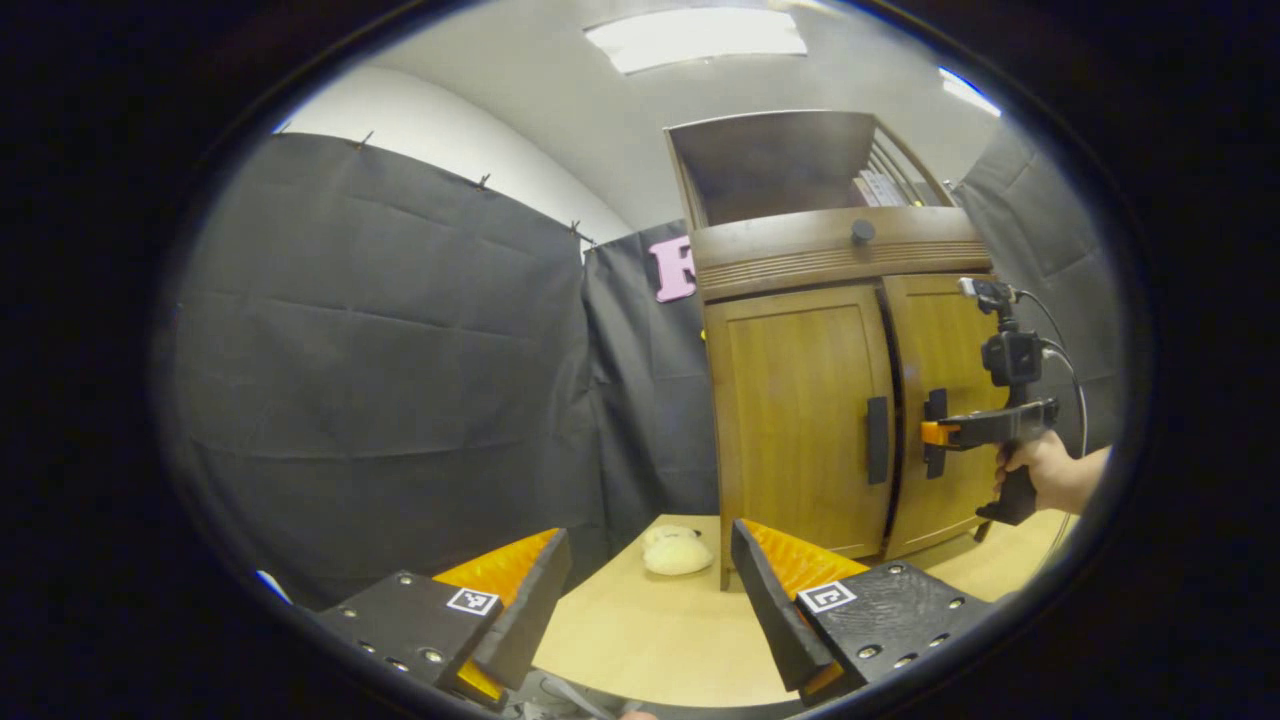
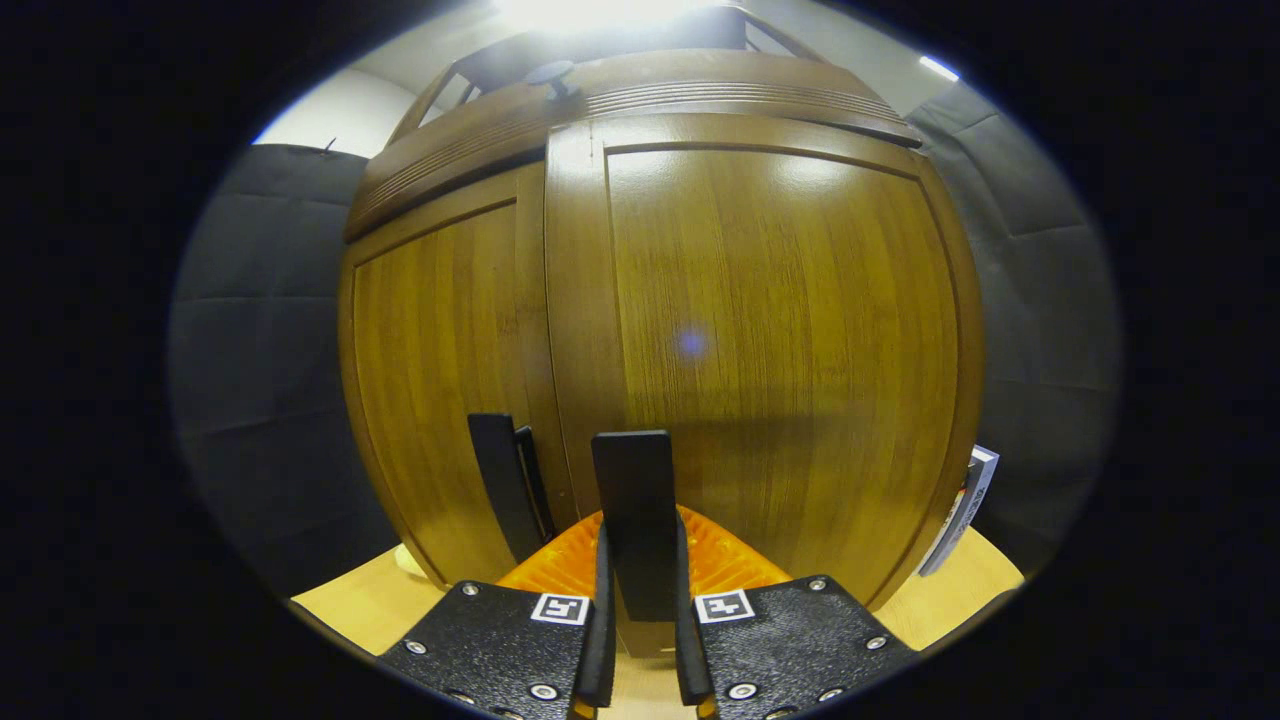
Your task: Open the right door of the double-door shoe cabinet with the right hand, and open the left door with the left hand.
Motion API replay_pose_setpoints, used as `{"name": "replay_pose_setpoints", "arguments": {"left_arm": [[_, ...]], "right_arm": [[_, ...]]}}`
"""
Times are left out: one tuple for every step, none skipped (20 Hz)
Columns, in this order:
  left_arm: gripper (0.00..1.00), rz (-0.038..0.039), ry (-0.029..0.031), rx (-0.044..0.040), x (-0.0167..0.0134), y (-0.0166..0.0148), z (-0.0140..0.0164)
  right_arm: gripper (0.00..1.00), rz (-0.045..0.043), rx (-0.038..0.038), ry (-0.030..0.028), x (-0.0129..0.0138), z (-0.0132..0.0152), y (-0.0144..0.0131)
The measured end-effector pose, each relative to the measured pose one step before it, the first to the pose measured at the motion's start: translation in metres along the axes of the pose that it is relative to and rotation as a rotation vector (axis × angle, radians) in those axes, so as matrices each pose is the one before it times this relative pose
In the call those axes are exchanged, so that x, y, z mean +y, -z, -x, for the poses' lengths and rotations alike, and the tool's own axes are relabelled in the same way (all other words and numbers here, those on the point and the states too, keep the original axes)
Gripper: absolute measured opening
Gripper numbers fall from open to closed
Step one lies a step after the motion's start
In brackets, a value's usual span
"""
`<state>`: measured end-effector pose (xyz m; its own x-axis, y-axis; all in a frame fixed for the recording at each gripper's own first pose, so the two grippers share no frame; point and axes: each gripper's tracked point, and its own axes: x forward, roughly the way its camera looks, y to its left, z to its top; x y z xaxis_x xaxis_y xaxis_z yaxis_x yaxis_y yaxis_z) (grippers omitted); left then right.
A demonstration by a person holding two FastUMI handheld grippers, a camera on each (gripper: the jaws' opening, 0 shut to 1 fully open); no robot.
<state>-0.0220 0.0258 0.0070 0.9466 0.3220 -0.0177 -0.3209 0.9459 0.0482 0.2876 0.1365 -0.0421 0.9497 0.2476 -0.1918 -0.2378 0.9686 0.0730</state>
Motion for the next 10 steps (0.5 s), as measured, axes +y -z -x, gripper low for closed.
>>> {"name": "replay_pose_setpoints", "arguments": {"left_arm": [[0.92, 0.00389, 0.01166, -0.00113, -0.00113, 0.00044, -0.00059], [0.92, 0.00257, 0.00993, -0.00231, -0.00055, -0.0003, -0.00094], [0.92, 0.00146, 0.01145, -0.00312, -0.00106, 0.00027, -0.00095], [0.92, 0.00138, 0.01394, -0.00526, -0.00128, -0.00069, -0.00127], [0.92, -0.00095, 0.01224, -0.00381, -0.00105, 0.00034, -0.00087], [0.92, -0.00232, 0.01115, -0.00395, -0.00041, -0.00061, -0.00091], [0.92, -0.00289, 0.00799, -0.00167, -0.00101, -0.00083, -0.00021], [0.92, -0.00056, 0.00631, -0.00024, -0.00014, -0.00052, -0.00029], [0.92, 0.00007, 0.00574, 0.00029, -0.00088, 0.00031, -0.00015], [0.92, 0.00088, 0.00746, 0.00066, -0.00025, 0.00024, -0.00126]], "right_arm": [[0.24, -0.00435, 0.00015, -0.00255, -0.00022, 0.0012, -0.00161], [0.24, -0.00344, -0.00106, -0.00232, 0.0007, -0.00012, 0.00159], [0.24, -0.00052, -0.00207, -0.00181, -0.00065, 0.00045, -0.00086], [0.24, 0.0014, -0.00104, -0.00053, -0.0008, -0.00098, -0.00001], [0.24, -0.00016, -0.00167, 0.00054, 0.00028, -0.0011, 0.0008], [0.25, -0.00174, 0.00126, 0.00061, 0.00049, -0.00039, 0.00112], [0.23, -0.00378, 0.00112, 0.0011, 0.00013, 0.0, -0.00002], [0.23, -0.00272, 0.00193, 0.0016, -0.00034, 0.0002, 0.00029], [0.23, -0.00174, 0.00166, 0.0021, -0.00058, 0.00008, -0.00024], [0.23, -0.00054, 0.00054, 0.00065, 0.00013, -0.00037, 0.00006]]}}
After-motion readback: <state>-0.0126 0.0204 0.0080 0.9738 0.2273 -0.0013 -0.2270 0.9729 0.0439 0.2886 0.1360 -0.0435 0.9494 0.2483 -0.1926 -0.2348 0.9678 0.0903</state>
